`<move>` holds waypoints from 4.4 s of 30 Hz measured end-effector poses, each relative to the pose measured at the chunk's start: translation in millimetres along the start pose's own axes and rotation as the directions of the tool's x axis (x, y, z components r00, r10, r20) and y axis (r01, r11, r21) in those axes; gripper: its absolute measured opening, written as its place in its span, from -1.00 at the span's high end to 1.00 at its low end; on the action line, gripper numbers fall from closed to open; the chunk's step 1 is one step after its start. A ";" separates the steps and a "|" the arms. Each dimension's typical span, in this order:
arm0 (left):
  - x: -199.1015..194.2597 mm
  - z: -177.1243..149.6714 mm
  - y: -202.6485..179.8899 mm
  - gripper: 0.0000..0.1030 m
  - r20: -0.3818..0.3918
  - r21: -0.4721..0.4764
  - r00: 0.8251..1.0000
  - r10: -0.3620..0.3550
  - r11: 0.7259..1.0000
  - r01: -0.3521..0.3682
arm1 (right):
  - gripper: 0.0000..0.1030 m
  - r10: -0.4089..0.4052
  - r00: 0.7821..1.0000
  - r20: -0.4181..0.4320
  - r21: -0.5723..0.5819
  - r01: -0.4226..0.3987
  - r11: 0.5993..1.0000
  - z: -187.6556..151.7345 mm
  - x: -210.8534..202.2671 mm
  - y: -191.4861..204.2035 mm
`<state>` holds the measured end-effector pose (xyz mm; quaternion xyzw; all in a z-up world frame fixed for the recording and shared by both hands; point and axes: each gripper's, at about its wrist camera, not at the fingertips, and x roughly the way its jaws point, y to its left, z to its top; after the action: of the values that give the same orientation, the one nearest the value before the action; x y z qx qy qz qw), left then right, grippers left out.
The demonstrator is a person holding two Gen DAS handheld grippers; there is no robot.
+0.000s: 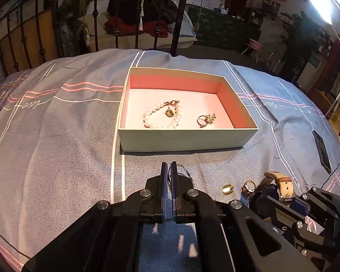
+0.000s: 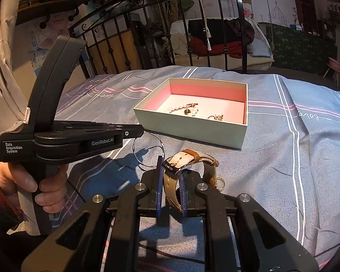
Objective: Organize jewelry
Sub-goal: 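Lower the watch into the box and open the right tool while the left tool carries the hoop, then withdraw both open tools from the box, then grasp the silver hoop bracelet with the left tool while the right tool grasps the gold ring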
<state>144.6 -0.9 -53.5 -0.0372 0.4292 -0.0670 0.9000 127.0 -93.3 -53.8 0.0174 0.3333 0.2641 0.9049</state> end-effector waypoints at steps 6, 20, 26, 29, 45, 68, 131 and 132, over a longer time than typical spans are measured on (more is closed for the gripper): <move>-16.0 17.5 -6.7 0.95 0.046 0.049 0.999 -0.004 0.999 0.002 | 0.74 -0.012 0.999 0.043 -0.027 0.013 1.000 21.5 -6.9 -3.0; -19.6 63.1 -8.3 0.95 0.102 0.042 0.995 -0.003 0.999 -0.002 | 0.74 -0.045 0.997 0.059 -0.080 0.049 0.996 88.9 21.6 -8.4; 8.1 90.6 -2.6 0.95 0.073 0.014 0.997 0.027 1.000 -0.028 | 0.74 -0.079 0.997 0.005 -0.077 0.079 0.994 112.4 65.3 -21.7; 22.6 99.7 0.4 0.95 0.044 0.001 0.999 0.030 1.000 -0.030 | 0.74 -0.101 0.994 -0.044 -0.067 0.098 0.993 118.0 90.2 -32.1; 73.4 99.5 4.7 0.95 -0.058 -0.001 0.997 0.044 0.999 -0.044 | 0.74 -0.128 0.977 -0.173 -0.067 0.118 0.991 101.9 134.6 -50.4; 3.2 -0.9 12.2 0.17 -0.018 0.005 1.000 -0.004 1.000 0.004 | -0.15 -0.133 0.984 -0.120 -0.032 0.130 0.991 7.4 30.8 -26.5; 6.9 -13.8 -12.7 -0.01 0.010 0.103 1.000 -0.018 0.995 0.017 | 0.52 -0.107 0.985 -0.132 -0.063 0.100 0.993 5.8 30.1 -18.1; 6.5 -13.6 -12.4 -0.01 0.010 0.102 1.000 -0.019 0.995 0.018 | 0.52 -0.104 0.985 -0.135 -0.061 0.096 0.993 5.8 30.6 -18.2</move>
<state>137.0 -14.3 -65.5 0.0045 0.4199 -0.0969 0.9024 158.5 -93.1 -71.2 -0.0424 0.3879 0.2279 0.8921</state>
